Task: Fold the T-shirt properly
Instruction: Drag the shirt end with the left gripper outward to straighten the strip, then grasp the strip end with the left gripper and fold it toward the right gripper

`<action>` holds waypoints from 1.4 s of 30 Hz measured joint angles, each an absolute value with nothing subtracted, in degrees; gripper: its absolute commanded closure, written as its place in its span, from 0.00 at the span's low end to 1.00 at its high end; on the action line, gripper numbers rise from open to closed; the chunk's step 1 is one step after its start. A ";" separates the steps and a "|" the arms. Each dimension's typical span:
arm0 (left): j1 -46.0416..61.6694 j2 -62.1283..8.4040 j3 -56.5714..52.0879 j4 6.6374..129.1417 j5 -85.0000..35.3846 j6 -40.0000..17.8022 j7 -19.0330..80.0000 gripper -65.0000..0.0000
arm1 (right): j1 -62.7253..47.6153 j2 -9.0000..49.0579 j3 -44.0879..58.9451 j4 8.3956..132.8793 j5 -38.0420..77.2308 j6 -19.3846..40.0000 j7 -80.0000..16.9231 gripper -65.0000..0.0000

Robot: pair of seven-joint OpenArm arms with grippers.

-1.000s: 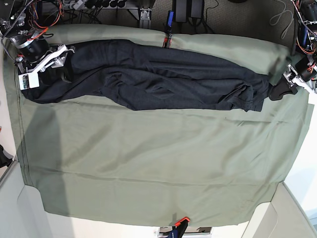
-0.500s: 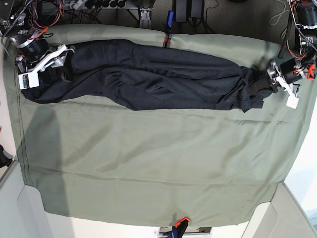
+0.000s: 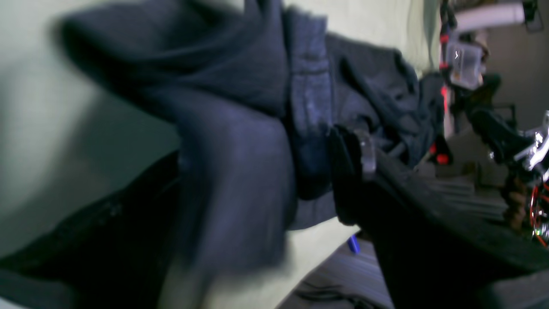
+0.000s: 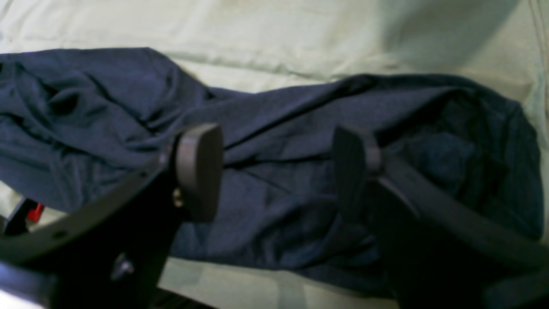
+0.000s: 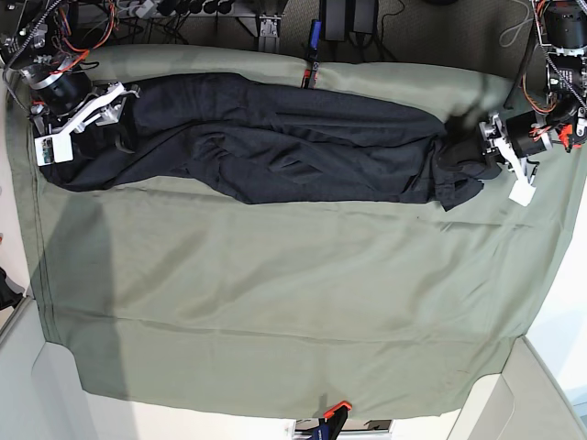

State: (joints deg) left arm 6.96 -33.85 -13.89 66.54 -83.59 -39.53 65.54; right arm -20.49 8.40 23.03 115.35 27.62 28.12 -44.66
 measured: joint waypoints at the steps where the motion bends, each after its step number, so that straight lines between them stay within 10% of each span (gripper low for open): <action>1: 6.94 -33.85 -12.62 66.65 -82.54 -39.55 63.53 0.37 | -20.49 8.43 23.03 115.35 27.62 28.12 -44.64 0.39; 6: 5.82 -32.99 -10.68 66.98 -73.76 -40.77 55.86 0.39 | -20.49 8.40 23.03 115.35 27.62 28.12 -44.66 0.39; 11: 5.82 -30.50 -10.81 67.02 -71.35 -40.01 53.10 1.00 | -20.47 8.43 23.03 115.35 27.59 28.12 -44.66 0.39; 42: 7.18 -29.02 -26.72 82.94 -49.60 -39.22 37.85 1.00 | -20.49 8.40 23.03 115.35 26.11 28.12 -44.62 0.39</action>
State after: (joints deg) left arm 7.18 -29.02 -26.72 82.94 -49.60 -39.22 37.85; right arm -20.49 8.40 23.03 115.35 26.11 28.12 -44.62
